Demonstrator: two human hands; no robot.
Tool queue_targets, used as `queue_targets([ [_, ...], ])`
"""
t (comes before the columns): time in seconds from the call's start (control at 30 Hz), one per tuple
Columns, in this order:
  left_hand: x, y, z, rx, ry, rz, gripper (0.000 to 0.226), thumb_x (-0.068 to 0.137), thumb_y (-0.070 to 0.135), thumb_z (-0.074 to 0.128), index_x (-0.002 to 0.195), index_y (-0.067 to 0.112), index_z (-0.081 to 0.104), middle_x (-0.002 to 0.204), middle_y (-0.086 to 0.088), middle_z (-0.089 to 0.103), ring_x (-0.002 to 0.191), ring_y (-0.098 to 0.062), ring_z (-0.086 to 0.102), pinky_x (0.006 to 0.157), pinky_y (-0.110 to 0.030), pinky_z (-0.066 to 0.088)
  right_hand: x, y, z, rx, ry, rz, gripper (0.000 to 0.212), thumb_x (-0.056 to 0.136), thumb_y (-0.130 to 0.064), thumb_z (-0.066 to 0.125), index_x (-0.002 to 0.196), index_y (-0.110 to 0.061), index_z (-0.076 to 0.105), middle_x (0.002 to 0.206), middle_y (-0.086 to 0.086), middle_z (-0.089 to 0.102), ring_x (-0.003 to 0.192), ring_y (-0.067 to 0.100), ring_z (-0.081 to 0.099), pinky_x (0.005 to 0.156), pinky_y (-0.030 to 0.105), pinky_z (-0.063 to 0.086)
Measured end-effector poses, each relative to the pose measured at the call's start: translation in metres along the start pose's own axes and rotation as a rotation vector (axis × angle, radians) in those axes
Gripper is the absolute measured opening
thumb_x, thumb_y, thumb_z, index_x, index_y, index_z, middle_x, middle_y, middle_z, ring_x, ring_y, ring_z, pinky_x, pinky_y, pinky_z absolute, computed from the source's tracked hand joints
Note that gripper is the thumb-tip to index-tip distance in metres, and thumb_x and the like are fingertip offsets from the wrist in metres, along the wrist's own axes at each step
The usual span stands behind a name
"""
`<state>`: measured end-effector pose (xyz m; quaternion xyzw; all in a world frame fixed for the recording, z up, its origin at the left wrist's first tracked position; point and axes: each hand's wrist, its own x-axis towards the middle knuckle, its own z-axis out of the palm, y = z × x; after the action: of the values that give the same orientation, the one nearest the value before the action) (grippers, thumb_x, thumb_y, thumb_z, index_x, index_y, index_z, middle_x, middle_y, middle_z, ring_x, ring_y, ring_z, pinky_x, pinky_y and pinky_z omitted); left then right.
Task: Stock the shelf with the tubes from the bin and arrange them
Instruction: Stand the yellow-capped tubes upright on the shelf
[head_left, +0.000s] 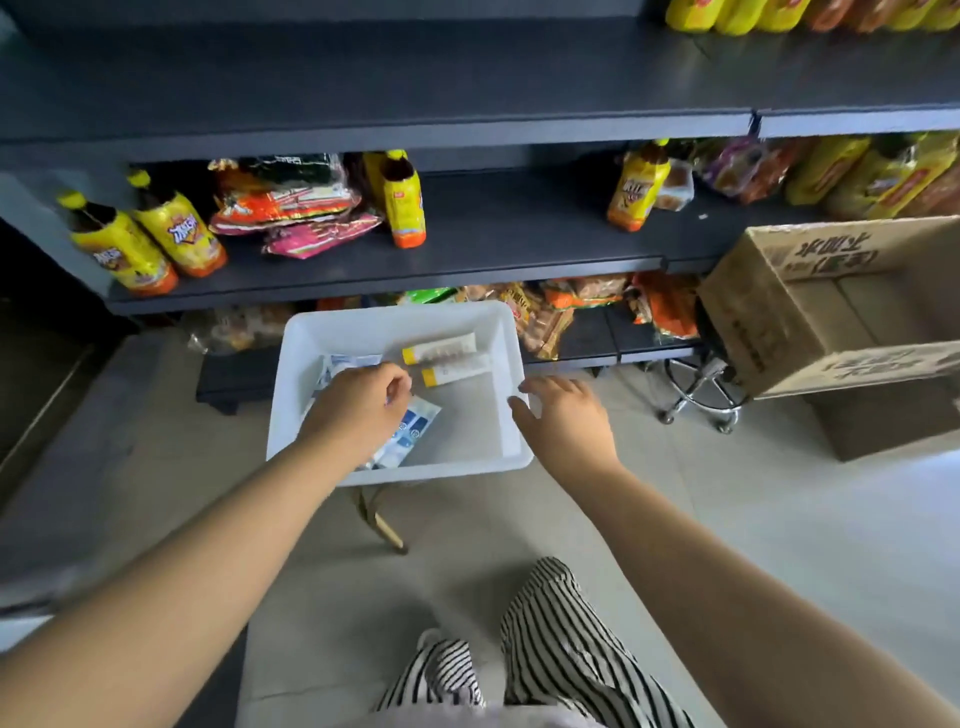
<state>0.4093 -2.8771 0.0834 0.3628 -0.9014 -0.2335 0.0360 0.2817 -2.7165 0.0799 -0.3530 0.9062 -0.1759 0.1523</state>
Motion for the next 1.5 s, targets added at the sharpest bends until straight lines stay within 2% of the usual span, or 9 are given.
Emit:
queue_targets([
  [0.43, 0.107, -0.059, 0.062, -0.092, -0.251, -0.343, 0.025, 0.095, 0.022, 0.043, 0.110, 0.011, 0.060, 0.114, -0.007, 0.065, 0.106, -0.025, 0.057, 0.079, -0.027, 0.040, 0.145, 0.011, 0.096, 0.283, -0.333, 0.348, 0.031, 0.095, -0.030, 0.046, 0.113, -0.010, 0.061, 0.117, 0.007, 0.064, 0.108, 0.028, 0.056, 0.083, 0.030, 0.046],
  [0.57, 0.159, -0.086, 0.096, -0.168, -0.273, -0.436, 0.026, 0.094, 0.025, 0.046, 0.111, 0.012, 0.060, 0.114, -0.007, 0.065, 0.107, -0.025, 0.058, 0.083, -0.028, 0.043, 0.203, 0.014, 0.134, 0.332, -0.439, 0.517, 0.030, 0.093, -0.025, 0.044, 0.077, -0.004, 0.060, 0.079, 0.015, 0.061, 0.083, 0.035, 0.054, 0.061, 0.031, 0.038],
  [0.63, 0.185, -0.099, 0.118, -0.183, -0.273, -0.449, 0.025, 0.094, 0.024, 0.046, 0.110, 0.011, 0.060, 0.113, -0.009, 0.065, 0.107, -0.025, 0.058, 0.082, -0.026, 0.040, 0.223, 0.017, 0.161, 0.308, -0.475, 0.579, 0.040, 0.093, -0.025, 0.044, 0.056, -0.010, 0.040, 0.057, 0.006, 0.044, 0.071, 0.030, 0.045, 0.054, 0.030, 0.031],
  [0.8, 0.239, -0.127, 0.176, -0.186, -0.259, -0.388, 0.028, 0.093, 0.023, 0.049, 0.113, 0.007, 0.061, 0.119, -0.008, 0.064, 0.112, -0.021, 0.057, 0.087, -0.024, 0.038, 0.254, 0.027, 0.229, 0.394, -0.529, 0.710, 0.047, 0.096, -0.032, 0.041, 0.053, -0.014, 0.039, 0.057, 0.002, 0.044, 0.064, 0.025, 0.045, 0.050, 0.027, 0.029],
  [0.93, 0.269, -0.141, 0.216, -0.159, -0.205, -0.251, 0.036, 0.092, 0.023, 0.052, 0.124, 0.006, 0.054, 0.128, -0.011, 0.057, 0.118, -0.025, 0.051, 0.091, -0.025, 0.034, 0.276, 0.034, 0.277, 0.687, -0.416, 0.944, 0.044, 0.093, -0.039, 0.049, 0.055, -0.015, 0.044, 0.059, 0.003, 0.047, 0.072, 0.024, 0.049, 0.070, 0.032, 0.038],
  [1.13, 0.285, -0.158, 0.261, -0.075, -0.258, -0.097, 0.047, 0.090, 0.029, 0.055, 0.131, 0.006, 0.049, 0.135, -0.013, 0.048, 0.123, -0.027, 0.045, 0.096, -0.027, 0.032, 0.288, 0.042, 0.316, 0.877, -0.246, 1.120, 0.029, 0.086, -0.039, 0.058, 0.066, -0.018, 0.055, 0.068, 0.001, 0.057, 0.068, 0.021, 0.054, 0.069, 0.032, 0.045],
  [1.27, 0.284, -0.162, 0.273, -0.057, -0.269, -0.115, 0.051, 0.089, 0.033, 0.056, 0.133, 0.009, 0.048, 0.137, -0.013, 0.042, 0.123, -0.027, 0.043, 0.094, -0.027, 0.034, 0.287, 0.040, 0.328, 1.120, -0.074, 1.213, 0.023, 0.085, -0.028, 0.064, 0.066, -0.018, 0.056, 0.085, 0.005, 0.066, 0.082, 0.021, 0.063, 0.087, 0.037, 0.052],
  [1.37, 0.281, -0.162, 0.272, -0.118, -0.314, -0.100, 0.045, 0.088, 0.032, 0.059, 0.125, 0.007, 0.054, 0.126, -0.014, 0.053, 0.113, -0.027, 0.050, 0.081, -0.024, 0.033, 0.279, 0.037, 0.328, 1.232, 0.020, 1.253, 0.013, 0.084, -0.024, 0.065, 0.082, -0.014, 0.058, 0.091, 0.007, 0.066, 0.082, 0.019, 0.063, 0.084, 0.034, 0.053],
  [1.5, 0.263, -0.153, 0.248, -0.286, -0.385, -0.207, 0.039, 0.089, 0.030, 0.058, 0.119, 0.006, 0.055, 0.109, -0.013, 0.064, 0.096, -0.025, 0.059, 0.074, -0.028, 0.043, 0.267, 0.030, 0.296, 1.262, 0.048, 1.223, 0.026, 0.083, -0.019, 0.066, 0.104, -0.005, 0.056, 0.092, 0.008, 0.065, 0.073, 0.015, 0.062, 0.071, 0.030, 0.054],
])
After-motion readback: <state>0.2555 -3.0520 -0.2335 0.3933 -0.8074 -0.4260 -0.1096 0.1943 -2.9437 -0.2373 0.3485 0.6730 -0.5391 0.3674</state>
